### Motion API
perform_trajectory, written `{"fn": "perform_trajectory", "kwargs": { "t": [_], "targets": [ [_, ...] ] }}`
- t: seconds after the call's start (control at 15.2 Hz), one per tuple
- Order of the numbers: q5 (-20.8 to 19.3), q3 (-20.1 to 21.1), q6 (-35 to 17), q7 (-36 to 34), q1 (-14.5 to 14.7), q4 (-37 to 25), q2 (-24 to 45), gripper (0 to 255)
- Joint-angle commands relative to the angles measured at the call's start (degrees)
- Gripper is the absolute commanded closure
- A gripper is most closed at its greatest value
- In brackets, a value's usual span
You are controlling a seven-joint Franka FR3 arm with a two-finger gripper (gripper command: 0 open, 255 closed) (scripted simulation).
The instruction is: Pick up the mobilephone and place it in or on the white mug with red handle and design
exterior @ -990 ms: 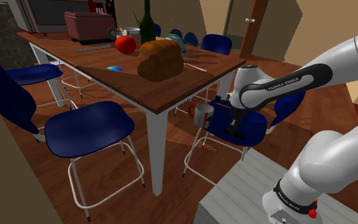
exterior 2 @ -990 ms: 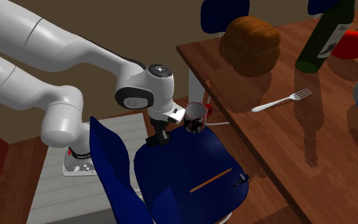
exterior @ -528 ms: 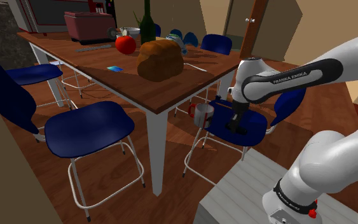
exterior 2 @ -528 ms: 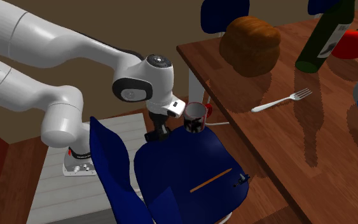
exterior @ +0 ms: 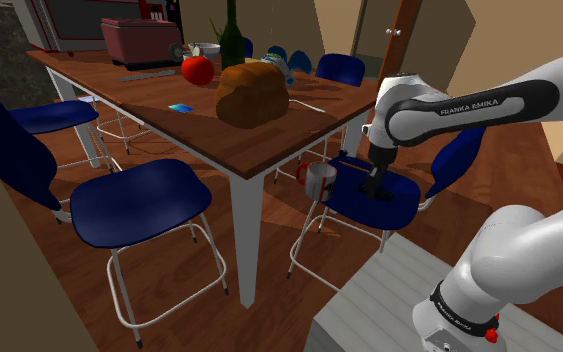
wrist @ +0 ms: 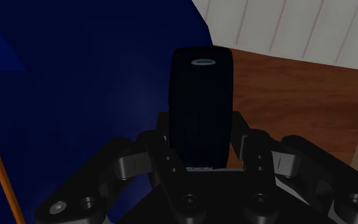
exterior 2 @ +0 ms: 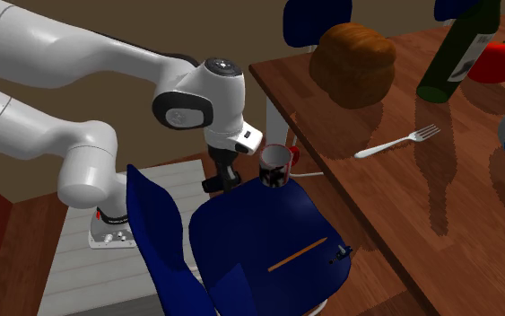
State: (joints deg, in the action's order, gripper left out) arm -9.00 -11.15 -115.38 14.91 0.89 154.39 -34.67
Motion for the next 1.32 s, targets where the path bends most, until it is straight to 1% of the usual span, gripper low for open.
{"fn": "perform_trajectory", "kwargs": {
  "t": [0.0, 1.12, 1.25],
  "targets": [
    [0.1, 0.2, 2.1, 0.1, 0.0, -1.2, -0.9, 255],
    [1.3, 1.6, 16.1, 0.5, 0.4, -12.2, -3.8, 255],
    [2.3, 2.1, 14.8, -0.3, 1.4, -15.5, 0.8, 255]
  ]
}}
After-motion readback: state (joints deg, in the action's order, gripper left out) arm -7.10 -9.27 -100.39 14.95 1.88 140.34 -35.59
